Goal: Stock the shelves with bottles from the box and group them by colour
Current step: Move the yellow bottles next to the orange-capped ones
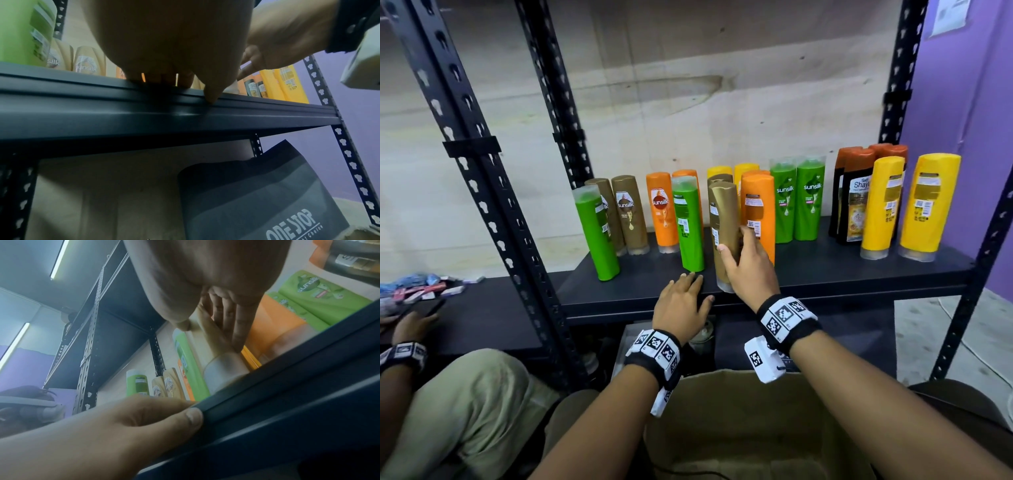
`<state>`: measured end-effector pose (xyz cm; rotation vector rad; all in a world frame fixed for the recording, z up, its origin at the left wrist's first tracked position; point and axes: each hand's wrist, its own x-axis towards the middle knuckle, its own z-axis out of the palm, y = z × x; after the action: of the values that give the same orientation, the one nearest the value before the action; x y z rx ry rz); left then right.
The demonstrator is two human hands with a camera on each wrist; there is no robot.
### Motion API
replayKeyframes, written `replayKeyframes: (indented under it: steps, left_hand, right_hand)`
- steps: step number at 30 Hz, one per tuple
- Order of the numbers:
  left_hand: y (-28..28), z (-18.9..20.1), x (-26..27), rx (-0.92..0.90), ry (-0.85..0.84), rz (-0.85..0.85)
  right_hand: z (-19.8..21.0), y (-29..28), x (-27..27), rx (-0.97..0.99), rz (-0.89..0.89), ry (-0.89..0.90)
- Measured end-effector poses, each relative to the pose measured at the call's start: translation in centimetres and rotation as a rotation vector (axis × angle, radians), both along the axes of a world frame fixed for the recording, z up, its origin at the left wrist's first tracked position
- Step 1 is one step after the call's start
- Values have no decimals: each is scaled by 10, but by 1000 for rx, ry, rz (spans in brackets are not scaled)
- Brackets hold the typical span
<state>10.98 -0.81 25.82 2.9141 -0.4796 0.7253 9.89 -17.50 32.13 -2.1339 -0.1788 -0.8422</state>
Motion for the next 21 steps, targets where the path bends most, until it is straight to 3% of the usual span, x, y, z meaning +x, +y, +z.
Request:
replayKeyframes:
  steps: [11,21]
  left_hand:
    - [-3,-6,-8,-14,-13,44]
    - [-6,-5,-11,-31,-3,61]
  right_hand:
    - [11,10,11,-70,-73,116]
    - [5,10,8,-58,-67,104]
